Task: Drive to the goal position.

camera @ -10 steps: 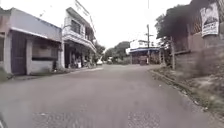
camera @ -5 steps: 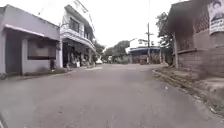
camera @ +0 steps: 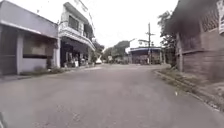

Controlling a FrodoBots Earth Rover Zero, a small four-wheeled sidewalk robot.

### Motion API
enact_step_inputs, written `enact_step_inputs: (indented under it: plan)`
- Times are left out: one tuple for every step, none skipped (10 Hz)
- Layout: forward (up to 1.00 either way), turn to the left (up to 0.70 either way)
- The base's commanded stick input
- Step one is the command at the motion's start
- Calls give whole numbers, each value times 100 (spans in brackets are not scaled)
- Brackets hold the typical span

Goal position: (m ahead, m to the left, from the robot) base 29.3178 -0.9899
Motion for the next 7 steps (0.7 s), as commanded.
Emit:
enact_step_inputs:
  plan:
    - [70, 0]
    - [70, 0]
    - [70, 0]
    - [70, 0]
    - [70, 0]
    - [70, 0]
    - [70, 0]
